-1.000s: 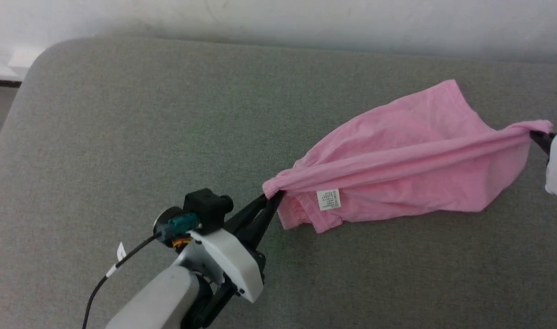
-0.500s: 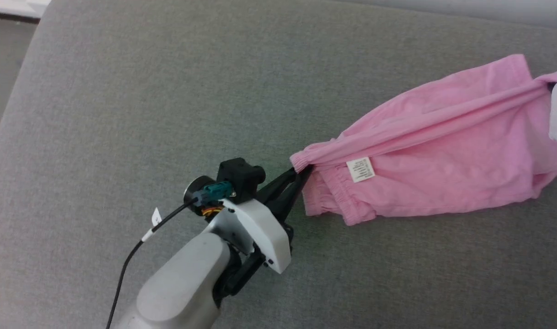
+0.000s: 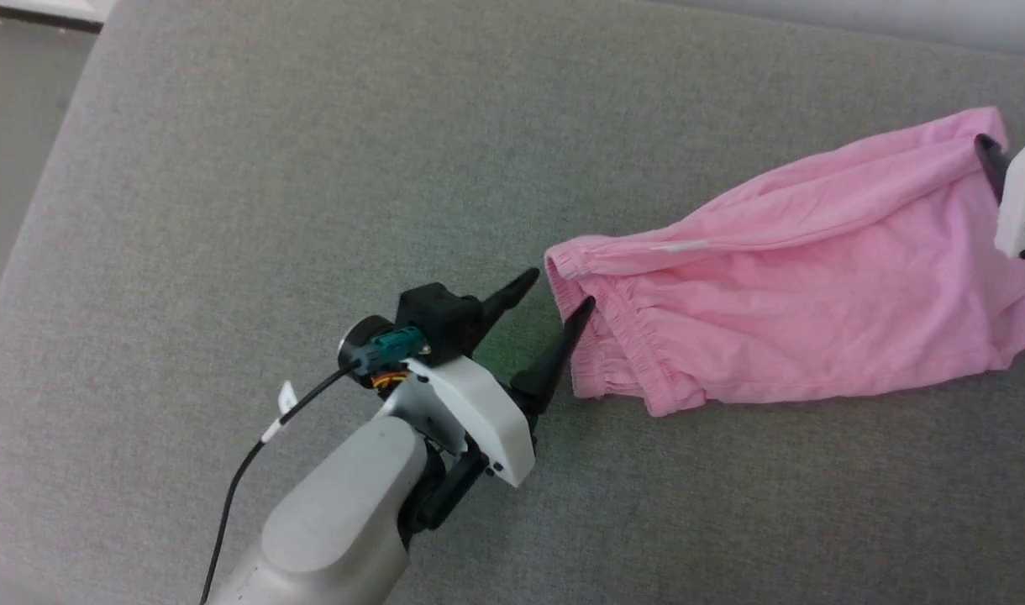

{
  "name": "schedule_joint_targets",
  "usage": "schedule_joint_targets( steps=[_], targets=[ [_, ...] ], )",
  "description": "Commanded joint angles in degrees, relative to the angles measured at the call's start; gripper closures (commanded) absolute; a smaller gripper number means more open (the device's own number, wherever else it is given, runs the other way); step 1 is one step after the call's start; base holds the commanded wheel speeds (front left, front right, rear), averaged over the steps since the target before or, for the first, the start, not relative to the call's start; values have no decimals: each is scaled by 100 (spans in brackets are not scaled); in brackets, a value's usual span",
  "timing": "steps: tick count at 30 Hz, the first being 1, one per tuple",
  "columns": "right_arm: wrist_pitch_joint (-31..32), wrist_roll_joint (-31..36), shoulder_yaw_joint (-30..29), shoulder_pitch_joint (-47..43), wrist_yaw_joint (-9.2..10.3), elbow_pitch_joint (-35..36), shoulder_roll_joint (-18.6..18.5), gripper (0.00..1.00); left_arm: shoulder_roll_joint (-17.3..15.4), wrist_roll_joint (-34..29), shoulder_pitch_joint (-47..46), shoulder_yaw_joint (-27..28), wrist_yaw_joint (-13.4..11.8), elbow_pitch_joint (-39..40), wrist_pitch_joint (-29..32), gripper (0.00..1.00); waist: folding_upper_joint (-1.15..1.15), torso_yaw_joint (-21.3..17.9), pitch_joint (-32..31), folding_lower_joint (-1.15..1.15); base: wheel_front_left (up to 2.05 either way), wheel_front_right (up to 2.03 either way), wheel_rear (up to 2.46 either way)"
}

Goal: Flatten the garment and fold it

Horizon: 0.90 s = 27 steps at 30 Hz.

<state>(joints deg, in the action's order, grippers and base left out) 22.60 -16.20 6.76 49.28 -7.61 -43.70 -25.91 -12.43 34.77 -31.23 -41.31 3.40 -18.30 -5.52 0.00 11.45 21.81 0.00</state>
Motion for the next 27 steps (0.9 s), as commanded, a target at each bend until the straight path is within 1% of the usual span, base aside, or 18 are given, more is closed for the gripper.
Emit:
schedule_joint_targets(
  steps=[1, 4, 7, 11, 16, 19, 21, 24, 26, 27],
  targets=[
    [-182, -63, 94, 30, 12, -80, 29, 0, -8, 29, 4, 79, -61, -4, -139, 0, 0, -143, -342, 0, 0, 0, 0],
    [-531, -253, 276, -71, 12, -124, 22, 0, -46, 80, 119, 278, -223, 61, -419, 0, 0, -228, -669, 0, 0, 0, 0],
    [-922, -520, 460, -258, 12, -18, -11, 0, -124, 94, 272, 562, -491, 194, -679, 0, 0, -312, -986, 0, 0, 0, 0],
    [-1562, -806, 753, -671, 12, 372, -126, 0, -247, 20, 605, 1066, -954, 459, -893, 0, 0, -439, -1361, 0, 0, 0, 0],
    [-2356, -1045, 753, -1411, 12, 960, -204, 0, -338, -251, 1277, 1616, -1341, 989, -943, 0, 0, -603, -1735, 0, 0, 0, 0],
    [-2816, -935, 617, -1931, 12, 1305, -202, 0, -339, -458, 1817, 1866, -1476, 1288, -945, 0, 0, -723, -1897, 0, 0, 0, 0],
    [-3082, -781, 497, -2308, 12, 1552, -141, 0, -295, -506, 2179, 1971, -1518, 1385, -946, 0, 0, -803, -1975, 0, 0, 0, 0],
    [-3356, -530, 194, -2899, 12, 1913, 42, 0, -272, -641, 2597, 1895, -1518, 1353, -946, 0, 0, -887, -2048, 0, 0, 0, 0],
    [-3460, -346, -72, -3305, 12, 2183, 243, 0, -240, -684, 2780, 1765, -1483, 1235, -946, 0, 0, -927, -2078, 0, 0, 0, 0],
    [-3460, -346, -72, -3305, 12, 2183, 243, 0, -240, -684, 2780, 1765, -1483, 1235, -946, 0, 0, -927, -2078, 0, 0, 0, 0]
  ],
)
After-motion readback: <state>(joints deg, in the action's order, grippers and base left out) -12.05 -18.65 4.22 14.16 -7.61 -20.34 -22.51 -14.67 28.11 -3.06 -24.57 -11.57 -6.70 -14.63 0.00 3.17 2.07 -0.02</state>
